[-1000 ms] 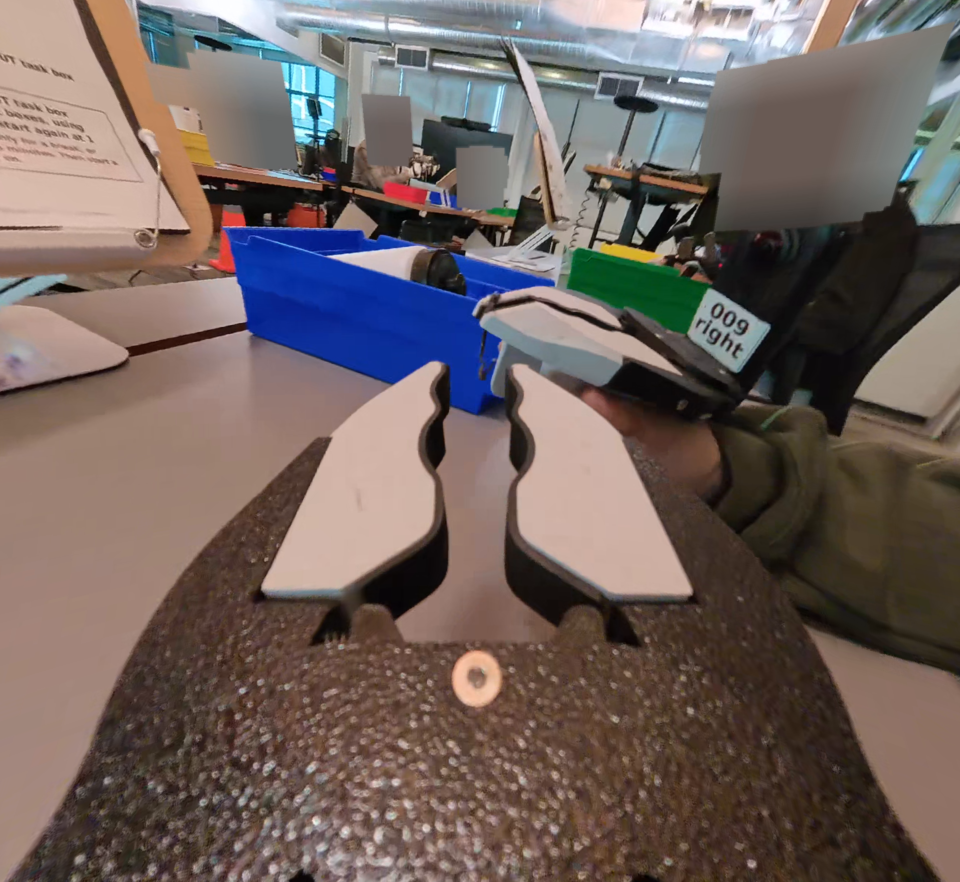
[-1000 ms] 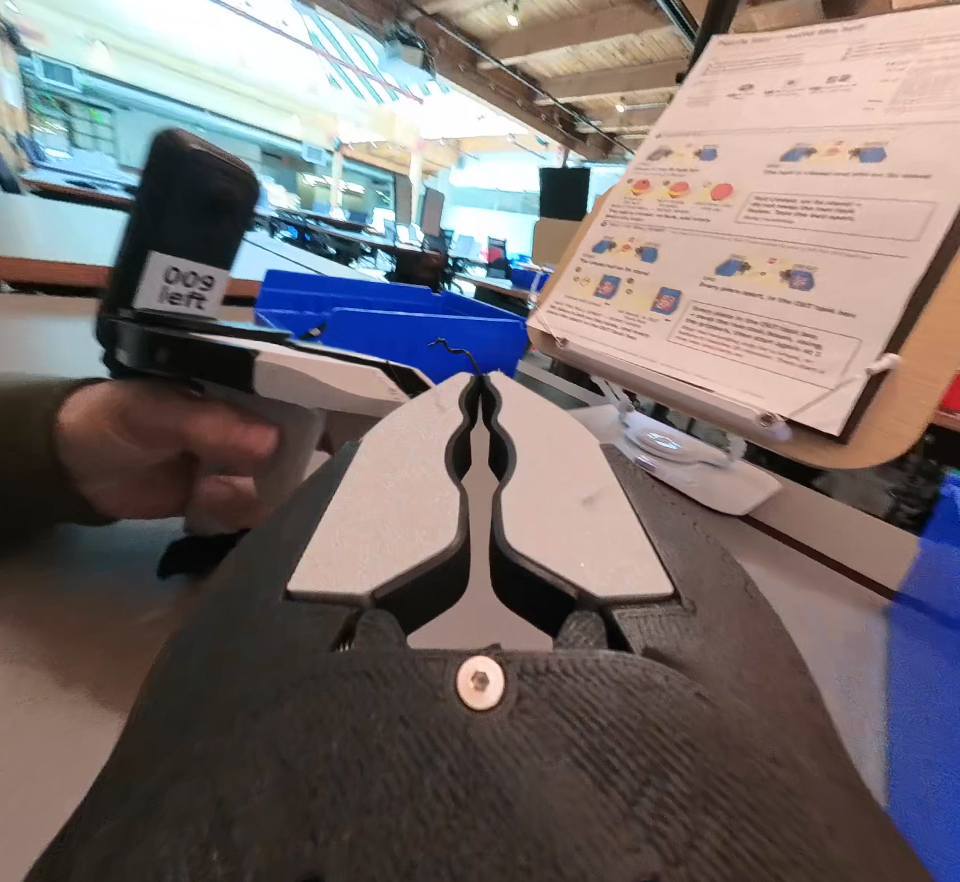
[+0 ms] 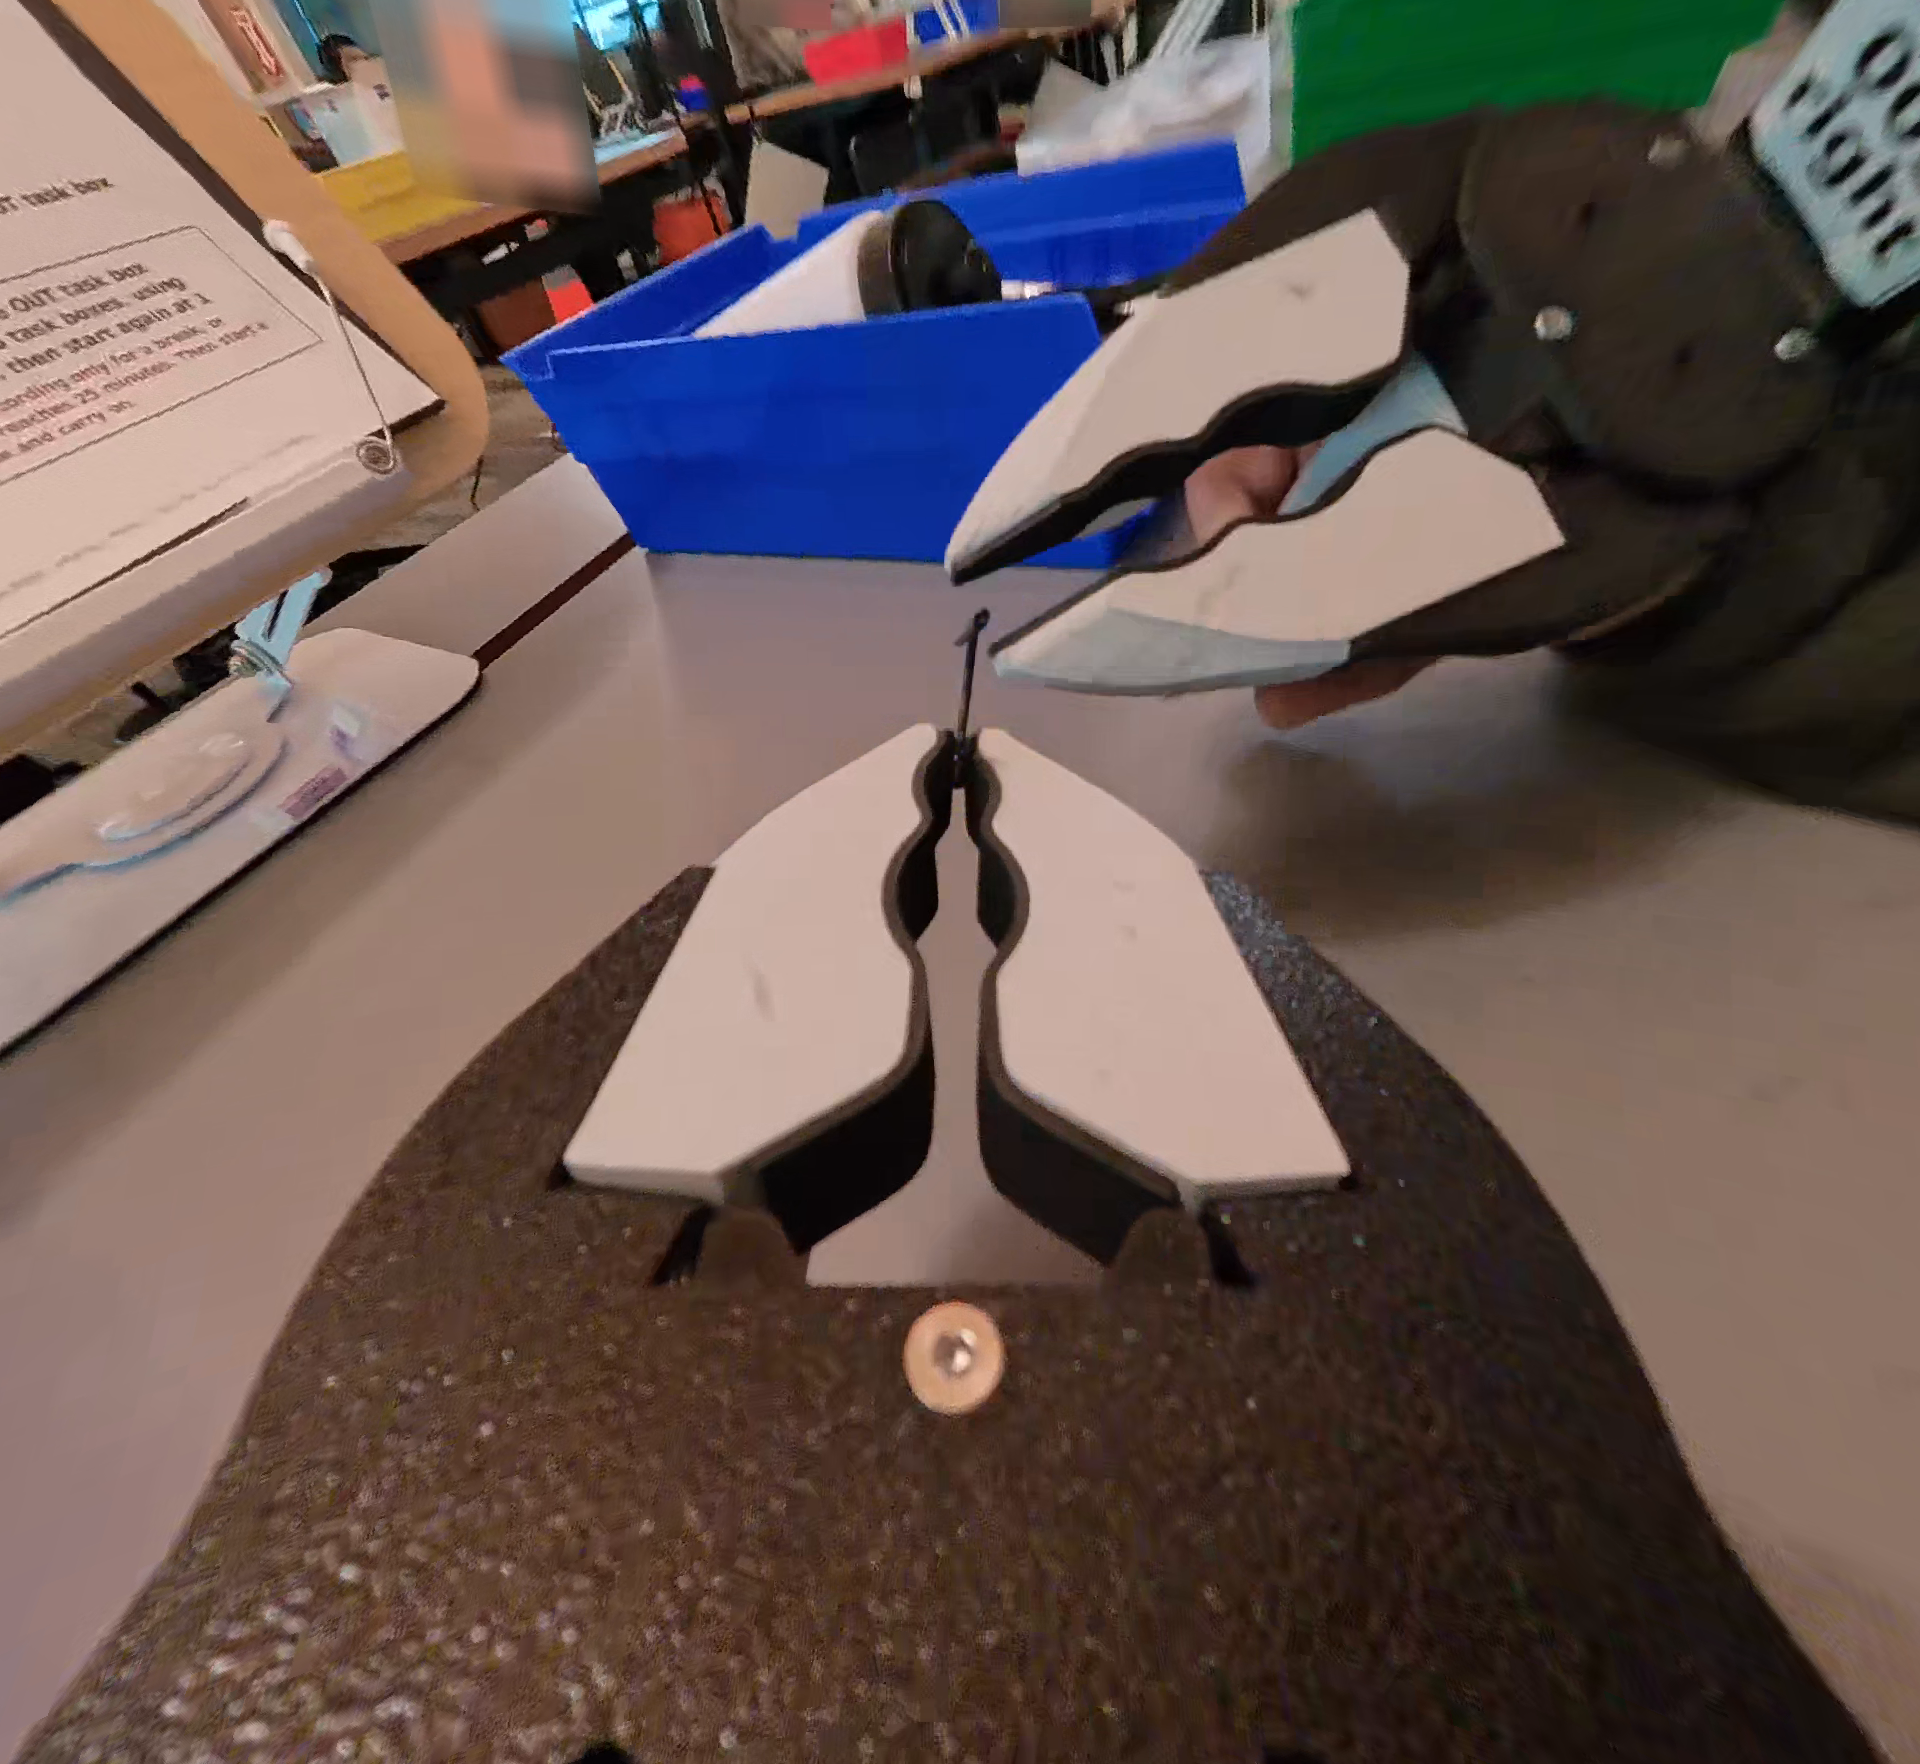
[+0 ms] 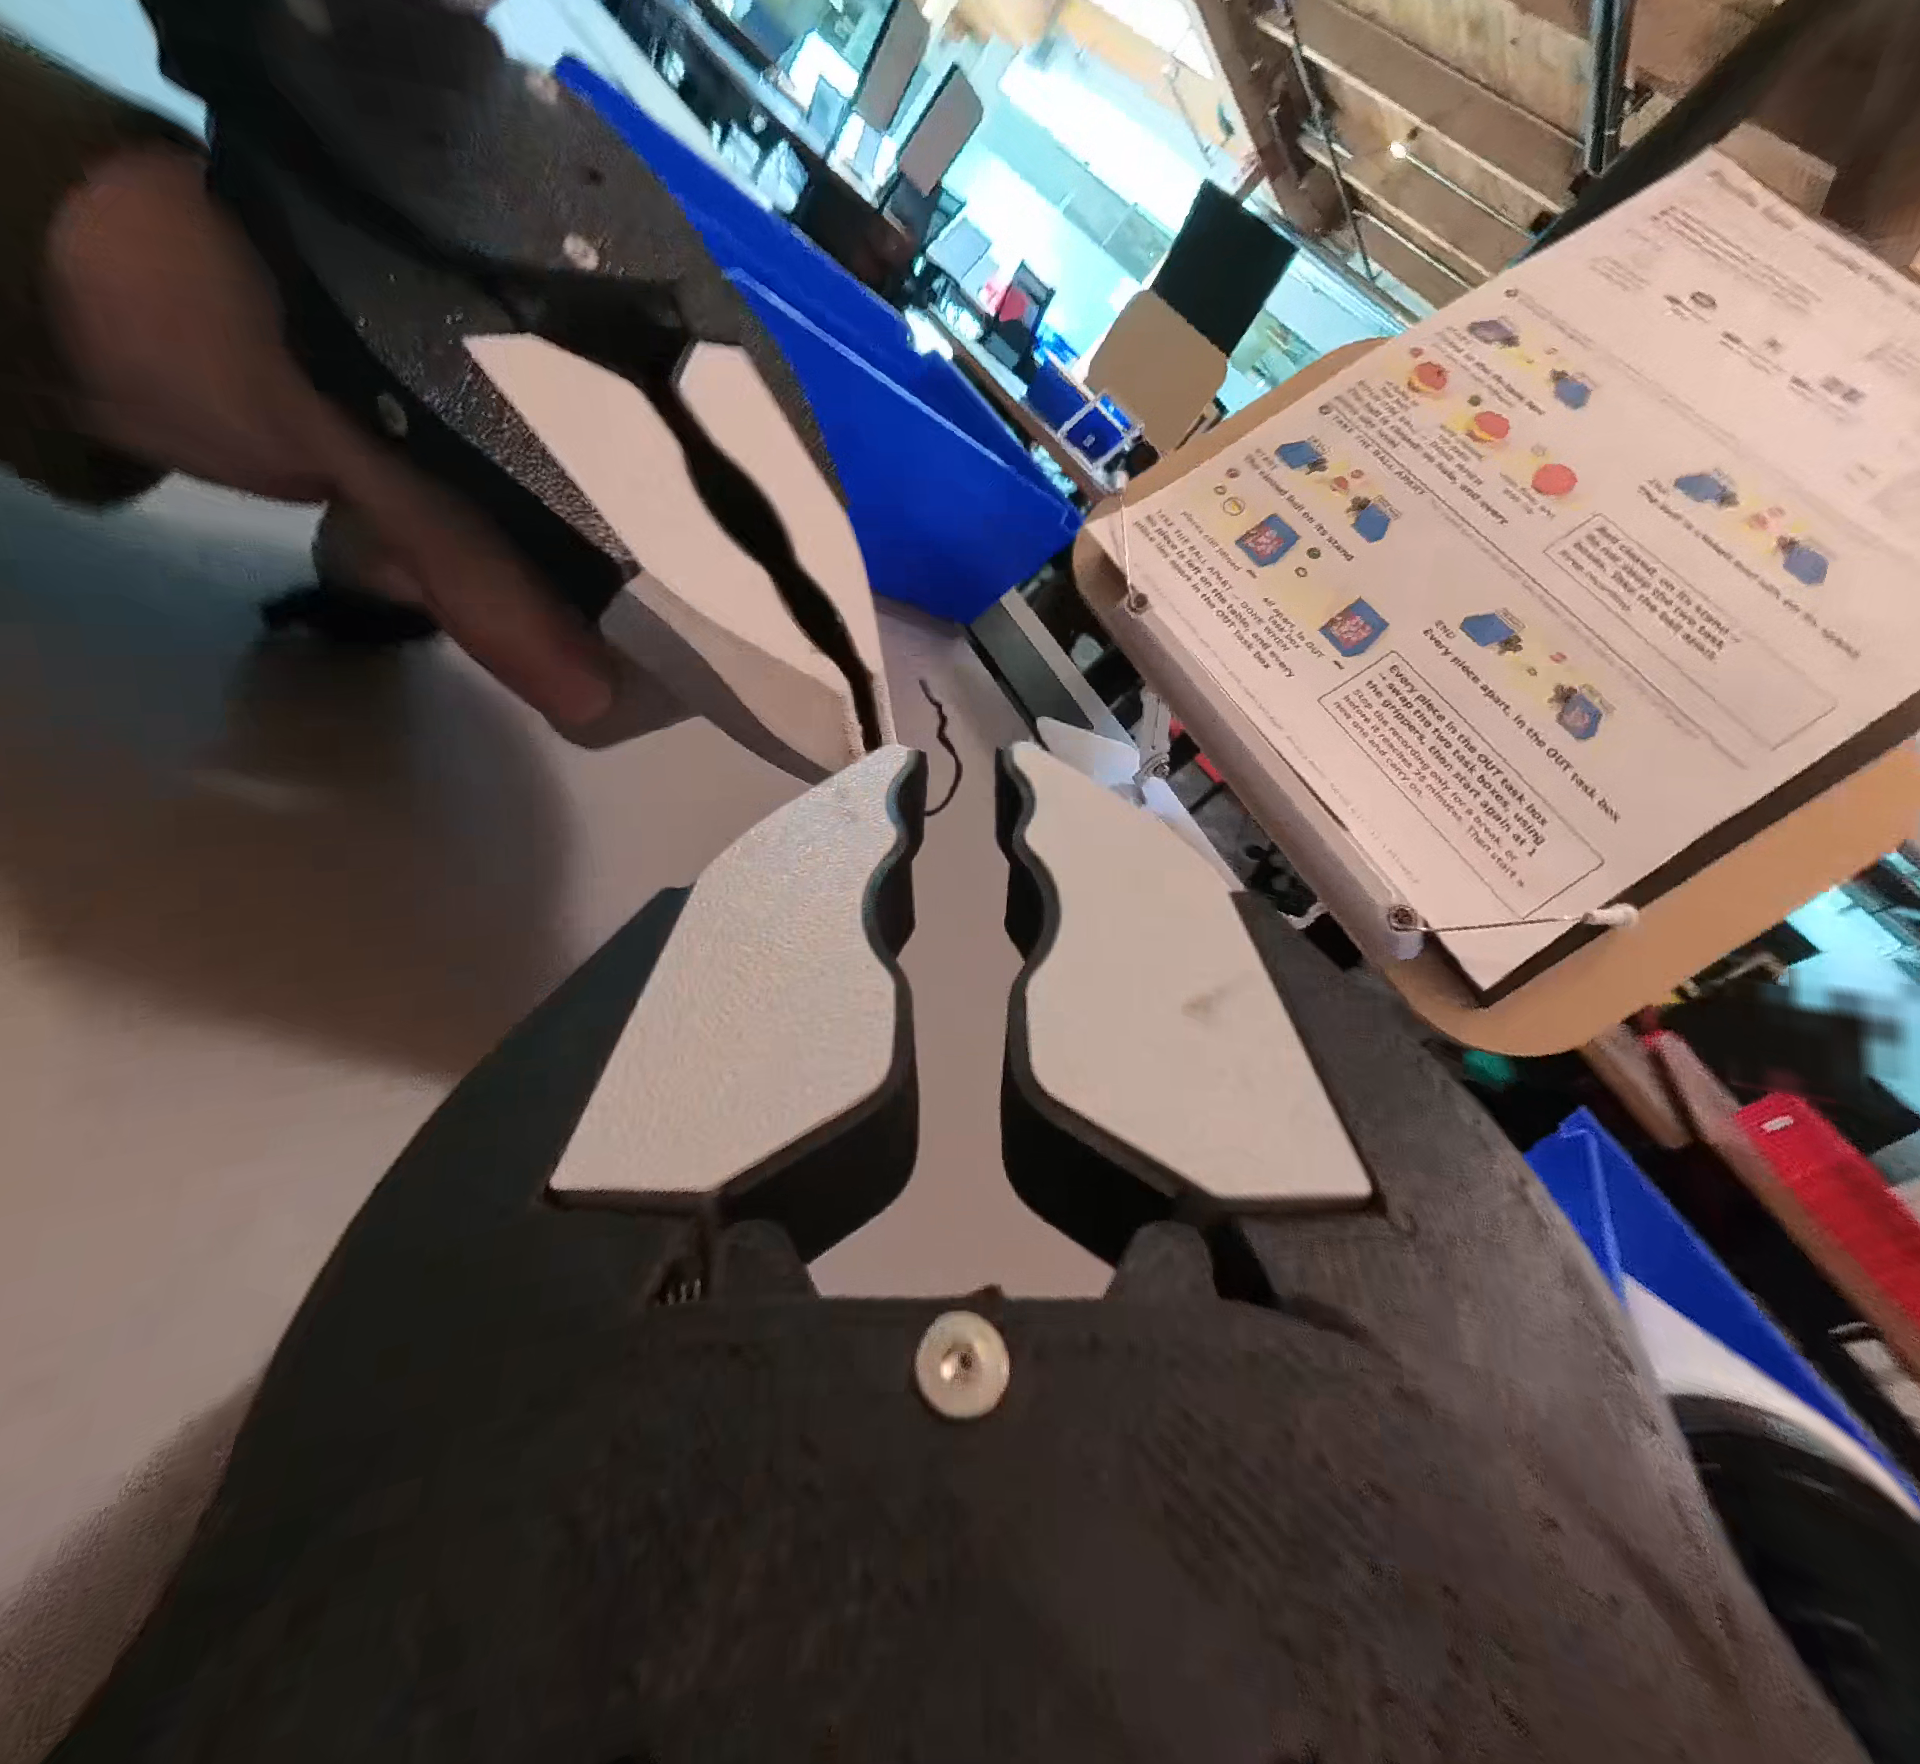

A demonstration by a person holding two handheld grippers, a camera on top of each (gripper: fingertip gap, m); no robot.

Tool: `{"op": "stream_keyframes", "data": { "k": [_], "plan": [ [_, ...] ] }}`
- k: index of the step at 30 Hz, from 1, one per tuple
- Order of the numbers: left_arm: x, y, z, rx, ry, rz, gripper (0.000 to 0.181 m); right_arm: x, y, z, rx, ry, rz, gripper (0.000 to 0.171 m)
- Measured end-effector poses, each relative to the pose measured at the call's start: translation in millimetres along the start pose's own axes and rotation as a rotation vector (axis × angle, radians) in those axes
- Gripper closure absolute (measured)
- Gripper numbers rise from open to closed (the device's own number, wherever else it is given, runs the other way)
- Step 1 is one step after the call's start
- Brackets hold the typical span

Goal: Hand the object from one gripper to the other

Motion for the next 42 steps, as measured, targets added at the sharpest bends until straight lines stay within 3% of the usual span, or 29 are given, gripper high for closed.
{"op": "stream_keyframes", "data": {
  "k": [5,10,15,20,24,38,42],
  "plan": [
    [6,-2,6,0.066,0.016,-0.065,0.18,3,1,-7,-0.167,-0.03,-0.074,0.169],
    [6,-1,7,0.084,0.04,-0.049,0.179,4,2,-5,-0.15,-0.066,-0.107,0.169],
    [3,2,5,0.001,0.043,0.048,0.159,-1,-1,11,0.231,-0.085,-0.005,0.169],
    [1,6,7,-0.067,0.049,0.164,0.167,-1,-6,17,0.637,0.083,0.195,0.169],
    [1,7,9,-0.07,0.042,0.191,0.17,2,-8,16,0.798,0.169,0.28,0.17],
    [-3,8,7,-0.081,0.04,0.228,0.18,3,-9,15,0.804,0.206,0.287,0.169],
    [-5,9,5,0.036,0.245,0.144,0.18,1,-9,17,0.743,0.097,0.21,0.146]
  ]
}}
Point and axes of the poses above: each gripper's, where its closed fingertips meet, x out along the fingers, y out of its top, z = x × y across the jaws, the point moved 10 cm from there along -x, back along the fingers, and after that the axes turned 10 degrees about -z, right-handed, at the moved point
